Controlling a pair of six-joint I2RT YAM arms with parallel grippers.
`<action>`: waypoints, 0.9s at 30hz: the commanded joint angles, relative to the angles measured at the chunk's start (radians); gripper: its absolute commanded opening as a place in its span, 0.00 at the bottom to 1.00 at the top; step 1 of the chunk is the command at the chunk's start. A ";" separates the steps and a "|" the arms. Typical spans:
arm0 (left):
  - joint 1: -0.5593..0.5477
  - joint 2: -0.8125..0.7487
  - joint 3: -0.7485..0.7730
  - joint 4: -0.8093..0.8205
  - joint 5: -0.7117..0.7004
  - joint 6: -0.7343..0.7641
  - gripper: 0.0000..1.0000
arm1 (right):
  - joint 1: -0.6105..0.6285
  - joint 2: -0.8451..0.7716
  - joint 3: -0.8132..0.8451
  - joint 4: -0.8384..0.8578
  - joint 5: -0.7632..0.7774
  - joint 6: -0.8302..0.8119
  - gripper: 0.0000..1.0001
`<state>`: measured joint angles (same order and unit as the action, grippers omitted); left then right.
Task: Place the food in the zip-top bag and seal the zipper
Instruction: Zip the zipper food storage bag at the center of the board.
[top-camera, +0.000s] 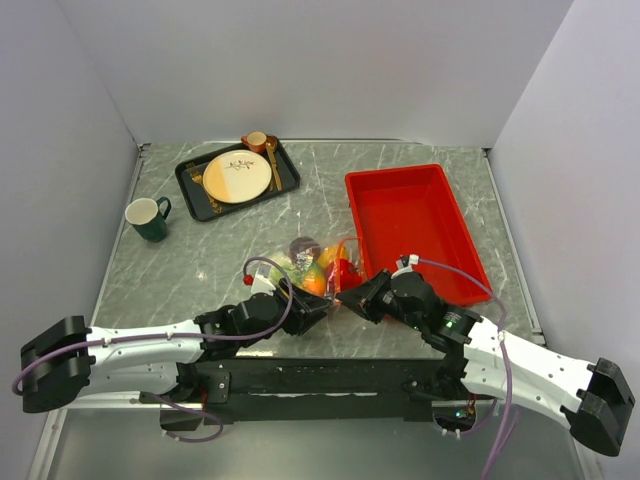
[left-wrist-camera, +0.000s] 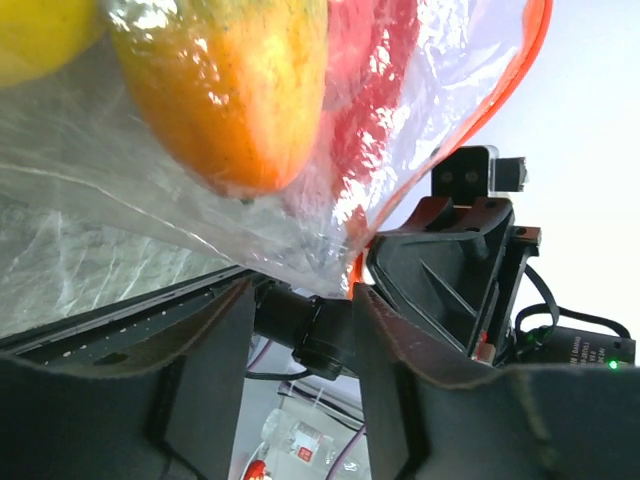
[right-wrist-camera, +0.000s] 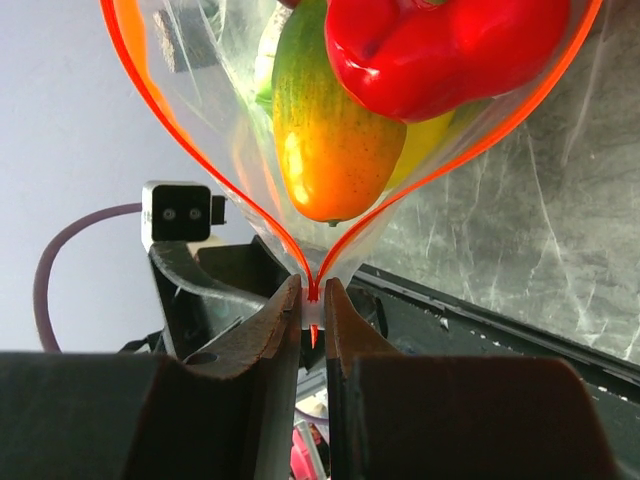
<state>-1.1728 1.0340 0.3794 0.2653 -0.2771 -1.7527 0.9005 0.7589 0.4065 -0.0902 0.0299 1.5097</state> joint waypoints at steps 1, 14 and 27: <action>-0.005 -0.008 0.007 0.038 -0.028 -0.016 0.48 | -0.002 -0.029 0.045 0.023 -0.022 0.007 0.00; 0.002 0.006 0.013 0.048 -0.076 -0.021 0.38 | -0.002 0.014 0.032 0.081 -0.116 0.043 0.00; 0.033 0.020 0.029 0.043 -0.070 -0.021 0.08 | 0.005 0.056 0.028 0.087 -0.140 0.046 0.00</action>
<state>-1.1591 1.0424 0.3798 0.2794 -0.3279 -1.7741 0.8989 0.7959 0.4065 -0.0532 -0.0711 1.5478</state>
